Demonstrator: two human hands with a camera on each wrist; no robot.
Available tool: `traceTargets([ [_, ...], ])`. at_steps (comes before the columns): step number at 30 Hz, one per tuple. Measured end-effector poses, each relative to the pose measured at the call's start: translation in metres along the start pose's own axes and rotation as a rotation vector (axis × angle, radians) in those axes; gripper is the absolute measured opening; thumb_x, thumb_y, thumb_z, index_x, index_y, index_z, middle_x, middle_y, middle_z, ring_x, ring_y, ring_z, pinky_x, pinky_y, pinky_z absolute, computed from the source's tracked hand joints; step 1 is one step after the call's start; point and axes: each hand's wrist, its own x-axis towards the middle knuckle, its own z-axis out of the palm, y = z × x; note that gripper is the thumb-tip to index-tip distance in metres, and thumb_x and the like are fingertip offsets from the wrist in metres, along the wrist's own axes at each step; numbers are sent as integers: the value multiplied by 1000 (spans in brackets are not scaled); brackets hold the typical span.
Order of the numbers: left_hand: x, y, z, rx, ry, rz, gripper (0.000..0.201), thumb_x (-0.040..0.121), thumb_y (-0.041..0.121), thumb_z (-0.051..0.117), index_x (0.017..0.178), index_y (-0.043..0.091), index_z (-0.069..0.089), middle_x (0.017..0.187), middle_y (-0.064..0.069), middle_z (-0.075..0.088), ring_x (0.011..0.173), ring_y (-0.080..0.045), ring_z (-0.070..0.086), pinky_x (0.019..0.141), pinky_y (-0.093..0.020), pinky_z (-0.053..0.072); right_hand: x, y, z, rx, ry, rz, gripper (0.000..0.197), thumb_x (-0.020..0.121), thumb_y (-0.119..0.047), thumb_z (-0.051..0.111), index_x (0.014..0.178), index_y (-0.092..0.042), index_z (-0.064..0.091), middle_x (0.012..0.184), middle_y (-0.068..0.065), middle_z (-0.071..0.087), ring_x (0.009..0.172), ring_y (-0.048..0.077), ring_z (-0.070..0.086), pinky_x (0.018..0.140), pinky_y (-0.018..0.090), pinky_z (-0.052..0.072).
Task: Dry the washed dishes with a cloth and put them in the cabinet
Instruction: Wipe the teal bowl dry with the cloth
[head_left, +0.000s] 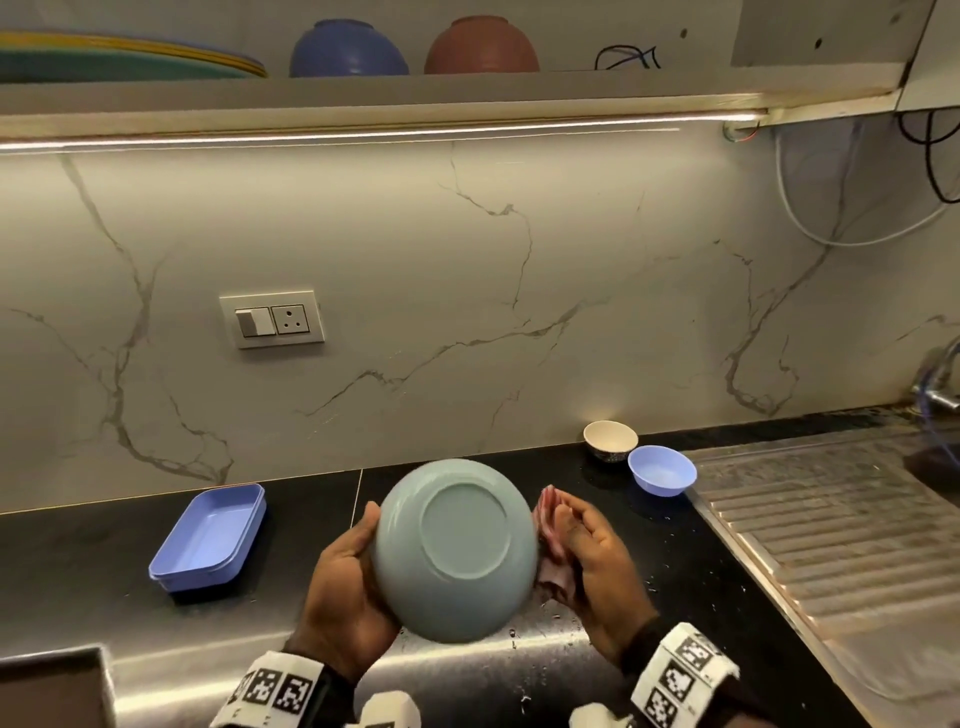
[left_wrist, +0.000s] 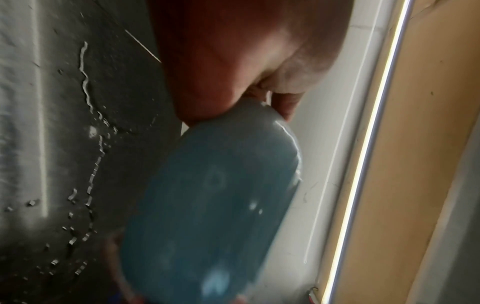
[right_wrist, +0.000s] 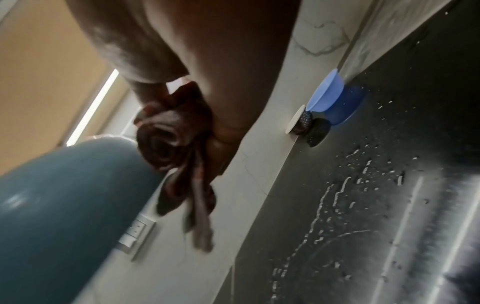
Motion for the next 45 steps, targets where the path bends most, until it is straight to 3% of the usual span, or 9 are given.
traceTargets([
  [7, 10, -10, -7, 472, 120, 133, 48, 102, 49, 43, 112, 9, 68, 105, -18, 71, 85, -30, 66, 73, -42, 51, -23, -22, 16, 197, -288, 89, 63, 69, 3, 83, 126, -10, 59, 124, 23, 64, 115, 46, 61, 88, 58, 54],
  [10, 9, -11, -4, 645, 96, 104, 41, 95, 56, 50, 121, 27, 61, 124, -6, 65, 108, -26, 65, 78, -49, 58, -28, -17, 27, 22, -255, -12, 60, 67, 10, 82, 120, -14, 64, 118, 18, 68, 110, 39, 65, 89, 53, 56],
  [18, -3, -22, 7, 399, -184, -140, 73, 72, 64, 75, 137, 41, 49, 130, -18, 63, 113, -42, 66, 80, -69, 53, -32, 7, 47, -313, -359, -128, 54, 69, -37, 89, 115, -22, 66, 111, 11, 70, 107, 29, 67, 94, 46, 55],
  [22, -12, -21, 10, 339, -207, -246, 63, 86, 60, 56, 132, 17, 62, 123, -24, 68, 111, -44, 66, 89, -61, 52, -23, -2, 49, -389, -325, -107, 32, 81, -44, 67, 110, -30, 64, 109, 12, 68, 97, 25, 67, 81, 39, 57],
  [27, -15, -22, 7, 361, -271, -158, 63, 78, 49, 62, 139, 32, 53, 128, -17, 67, 114, -41, 66, 82, -56, 54, 10, -12, 40, -974, -212, -535, 30, 83, -28, 61, 110, -38, 57, 114, -9, 54, 100, 3, 59, 92, 34, 53],
  [32, -17, -20, 7, 389, -361, -4, 59, 71, 28, 63, 127, 44, 61, 128, -10, 66, 108, -35, 67, 76, -55, 57, 16, 8, 27, -1524, -399, -895, 51, 76, -31, 78, 124, -31, 63, 131, -6, 59, 116, 19, 57, 93, 31, 51],
  [35, -4, -17, -2, 420, -287, 79, 75, 55, 23, 67, 126, 46, 62, 124, -9, 68, 99, -36, 68, 71, -52, 55, 7, 17, 24, -1698, -321, -761, 47, 77, -44, 66, 123, -35, 60, 122, -12, 62, 104, 17, 63, 79, 32, 55],
  [40, 7, -19, -5, 348, -166, 111, 71, 65, 15, 62, 131, 42, 59, 126, -14, 65, 107, -46, 65, 71, -57, 57, 0, 2, 39, -1642, -475, -278, 41, 92, -48, 54, 131, -34, 52, 127, -8, 59, 115, 19, 56, 99, 33, 45],
  [45, 16, -30, -6, 285, -90, 129, 40, 94, 20, 52, 132, 29, 59, 123, -20, 67, 109, -48, 65, 91, -67, 49, -6, -7, 48, -827, -535, 47, 39, 82, -40, 71, 117, -24, 69, 114, 0, 72, 107, 16, 67, 96, 31, 53],
])
